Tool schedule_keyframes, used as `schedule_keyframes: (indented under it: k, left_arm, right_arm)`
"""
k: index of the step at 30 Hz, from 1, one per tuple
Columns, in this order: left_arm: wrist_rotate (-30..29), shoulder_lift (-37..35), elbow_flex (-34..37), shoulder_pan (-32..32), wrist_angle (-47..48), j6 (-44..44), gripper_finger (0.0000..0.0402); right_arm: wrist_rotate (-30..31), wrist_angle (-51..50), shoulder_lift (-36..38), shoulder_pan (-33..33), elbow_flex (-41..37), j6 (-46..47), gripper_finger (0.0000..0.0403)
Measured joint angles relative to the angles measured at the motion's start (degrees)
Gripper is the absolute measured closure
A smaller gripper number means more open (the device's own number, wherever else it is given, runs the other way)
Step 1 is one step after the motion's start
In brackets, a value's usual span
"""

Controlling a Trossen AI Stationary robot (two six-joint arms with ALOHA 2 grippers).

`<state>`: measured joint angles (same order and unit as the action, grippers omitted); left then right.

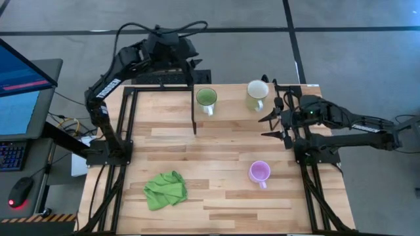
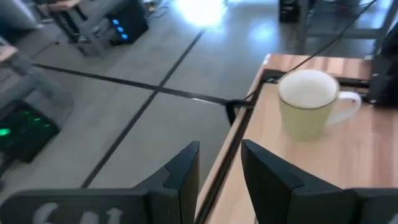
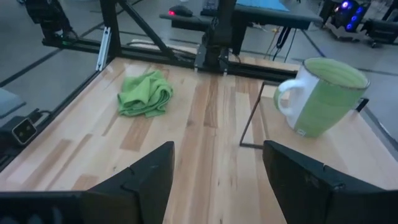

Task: Stack small to large cups/mugs on shelf
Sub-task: Adjust the green mug on the shelf

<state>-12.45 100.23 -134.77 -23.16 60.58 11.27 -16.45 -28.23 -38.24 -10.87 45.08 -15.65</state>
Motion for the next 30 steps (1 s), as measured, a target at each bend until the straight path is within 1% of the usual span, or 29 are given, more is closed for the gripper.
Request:
schedule_keyframes:
  k: [3,5,7,9,10,13,16,21,23,25,30]
  left_arm:
    - [-3.7,-2.3,0.6,0.1,2.6,-1.7,0.0291]
    - [-4.7,-4.6,4.2,0.0,3.9,-3.7,0.0291]
    - [-6.9,-7.7,10.5,0.6,2.6,-5.0,0.0291]
    - [-11.2,-12.2,19.8,1.1,-3.6,-6.0,0.0291]
    - [-12.1,-14.8,24.6,1.2,-7.0,-6.0,0.0291]
    - [-11.7,-23.8,39.4,1.1,-18.2,-4.9,0.0292]
    - [-10.1,-32.1,50.8,1.1,-26.0,-4.8,0.0292]
    - [-6.8,-45.6,67.0,1.2,-34.2,-6.0,0.0292]
    - [-6.4,-50.4,73.1,1.4,-37.9,-6.6,0.0292]
    - [-6.6,-54.8,79.2,1.4,-41.1,-7.3,0.0292]
    - [-8.0,-64.3,91.6,1.3,-47.1,-7.5,0.0291]
  right_arm:
    - [0.0,-1.3,0.0,0.0,0.0,-0.8,0.0135]
    - [0.0,-1.8,0.0,0.0,0.0,-1.4,0.0135]
    - [0.0,-1.7,0.0,0.0,0.0,-1.7,0.0135]
    - [0.0,-1.7,0.0,0.0,0.0,-2.7,0.0135]
    - [0.0,-1.7,0.0,0.0,0.0,-2.9,0.0135]
    - [0.0,-1.6,0.0,0.0,0.0,-2.9,0.0135]
    - [0.0,-1.3,0.0,0.0,0.0,-2.9,0.0135]
    - [0.1,0.9,-0.5,0.0,0.1,-2.3,0.0135]
    - [1.3,0.8,-1.3,-0.1,1.1,-1.3,0.0135]
    - [3.2,0.8,-2.6,-0.1,2.6,-0.9,0.0135]
    - [3.6,-1.7,-8.3,-0.1,8.2,-0.9,0.0135]
